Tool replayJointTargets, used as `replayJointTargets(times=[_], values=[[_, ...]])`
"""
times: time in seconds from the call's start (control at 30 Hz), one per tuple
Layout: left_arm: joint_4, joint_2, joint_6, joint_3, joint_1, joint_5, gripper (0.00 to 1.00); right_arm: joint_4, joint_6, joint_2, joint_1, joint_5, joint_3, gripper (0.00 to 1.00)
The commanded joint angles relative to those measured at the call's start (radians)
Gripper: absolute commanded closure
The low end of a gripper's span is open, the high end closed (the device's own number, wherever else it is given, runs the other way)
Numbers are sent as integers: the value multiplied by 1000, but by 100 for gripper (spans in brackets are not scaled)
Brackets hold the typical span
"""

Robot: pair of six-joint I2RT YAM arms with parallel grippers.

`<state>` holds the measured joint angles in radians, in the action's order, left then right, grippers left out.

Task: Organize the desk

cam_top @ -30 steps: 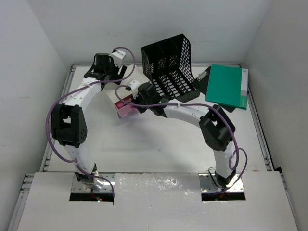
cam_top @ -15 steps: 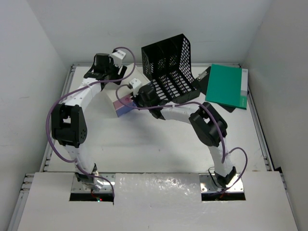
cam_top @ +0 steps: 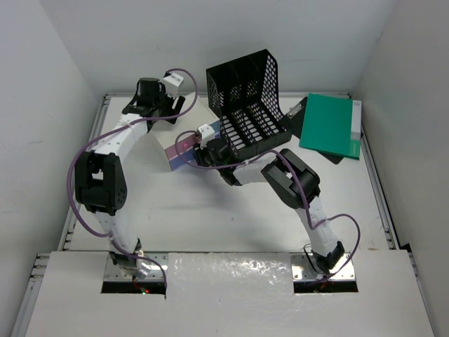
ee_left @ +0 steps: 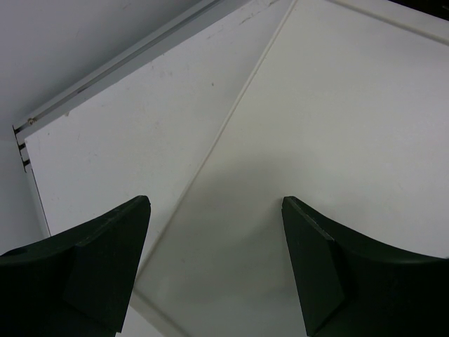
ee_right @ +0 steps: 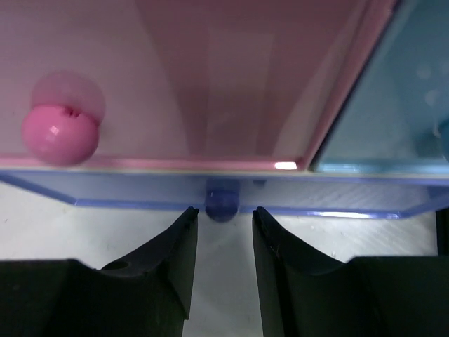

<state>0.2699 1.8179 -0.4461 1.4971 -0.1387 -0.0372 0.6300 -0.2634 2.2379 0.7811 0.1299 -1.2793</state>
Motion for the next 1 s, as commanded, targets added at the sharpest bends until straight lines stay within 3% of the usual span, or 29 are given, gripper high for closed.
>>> replayJointTargets(times=[0.0,0.33,0.53,0.73,0.97], values=[[86,37,-14,-12,-4,-10,25,83,-36,20,3,0,-90,64],[88,41,-20,-9,-4,-15,26,111,-25,43,3,2,-123,70],[91,40,-23,-11,-4,-7,25,122,-28,42,3,2,-101,100],[97,40,-25,-6,-2,0,26,172,-19,-73,7,-27,76,100],[114,31,-14,5,7,3,24,180,-17,-290,81,-35,455,100]])
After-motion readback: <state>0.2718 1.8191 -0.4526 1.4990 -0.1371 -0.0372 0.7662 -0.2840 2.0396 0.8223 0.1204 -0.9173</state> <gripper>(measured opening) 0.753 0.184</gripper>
